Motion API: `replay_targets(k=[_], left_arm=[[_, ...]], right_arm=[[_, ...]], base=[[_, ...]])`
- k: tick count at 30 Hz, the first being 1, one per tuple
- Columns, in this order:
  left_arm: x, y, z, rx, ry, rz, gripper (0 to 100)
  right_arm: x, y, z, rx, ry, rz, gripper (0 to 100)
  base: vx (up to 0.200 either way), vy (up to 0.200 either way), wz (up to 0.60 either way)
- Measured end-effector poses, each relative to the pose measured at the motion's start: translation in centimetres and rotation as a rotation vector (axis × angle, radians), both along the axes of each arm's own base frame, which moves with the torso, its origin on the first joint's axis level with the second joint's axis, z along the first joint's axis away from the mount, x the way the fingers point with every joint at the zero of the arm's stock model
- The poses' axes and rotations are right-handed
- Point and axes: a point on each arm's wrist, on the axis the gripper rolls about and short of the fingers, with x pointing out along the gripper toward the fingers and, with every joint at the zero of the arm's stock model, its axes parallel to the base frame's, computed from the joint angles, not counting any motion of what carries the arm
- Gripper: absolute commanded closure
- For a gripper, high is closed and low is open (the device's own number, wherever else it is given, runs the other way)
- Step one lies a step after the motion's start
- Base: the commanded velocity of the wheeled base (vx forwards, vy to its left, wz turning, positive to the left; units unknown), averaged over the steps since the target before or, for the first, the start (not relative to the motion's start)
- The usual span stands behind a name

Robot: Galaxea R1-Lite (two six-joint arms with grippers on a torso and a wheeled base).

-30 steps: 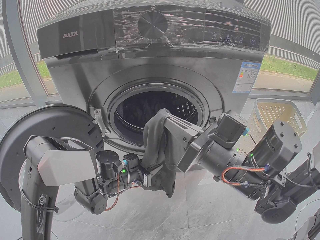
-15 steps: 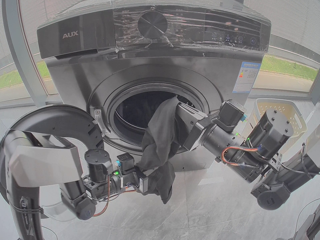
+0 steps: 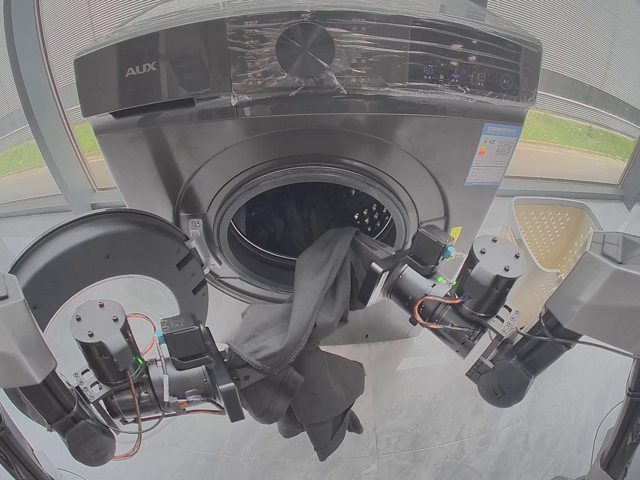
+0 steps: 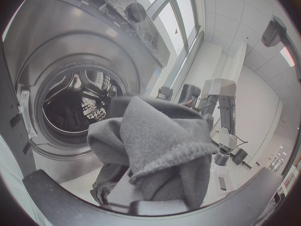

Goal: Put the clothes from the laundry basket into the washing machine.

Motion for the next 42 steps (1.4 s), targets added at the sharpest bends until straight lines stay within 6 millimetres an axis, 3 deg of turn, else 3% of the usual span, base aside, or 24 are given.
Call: replay_targets(k=[5,6,13,17,22,27,32,36,42], left_arm=[[-0.3,0.4,1.1,-0.025,-0.039,0.009,100],[-0.2,0.6,1.3,-0.029,-0.043,0.016,100],[0.1,1.2,1.9,-0.046,-0.066,0.046,100],[0.1,1.4,2.1,-0.051,-0.072,0.063,100],[-0.1,1.7,2.7,-0.072,-0.078,0.103,100],[-0.1,2.0,3.3,-0.094,-0.093,0.24,100],[0.0,2.3,3.5,-0.098,-0.099,0.318,100],[0.1,2.4,3.5,-0.077,-0.123,0.355,100],[0.6,2.1,2.6,-0.01,-0.147,0.393,100]], right_arm=[[0.2,-0.4,-2.5,-0.056,0.048,0.043,100],[0.2,-0.5,-2.8,-0.063,0.052,0.053,0],[-0.4,-0.7,-4.1,-0.09,0.084,0.067,0],[-1.8,-1.5,-5.1,-0.136,0.132,0.076,0],[-5.3,-4.0,-6.8,-0.229,0.252,0.092,0],[-8.6,-7.1,-6.9,-0.253,0.361,0.088,0],[-10.3,-8.9,-6.8,-0.259,0.409,0.067,0],[-10.4,-9.5,-6.4,-0.257,0.399,0.02,0],[-8.7,-10.5,-5.4,-0.229,0.339,-0.124,0]], base=[[0.0,0.0,0.0],[0.0,0.0,0.0],[0.0,0.0,0.0],[0.0,0.0,0.0],[0.0,0.0,0.0],[0.0,0.0,0.0],[0.0,0.0,0.0],[0.0,0.0,0.0],[0.0,0.0,0.0]])
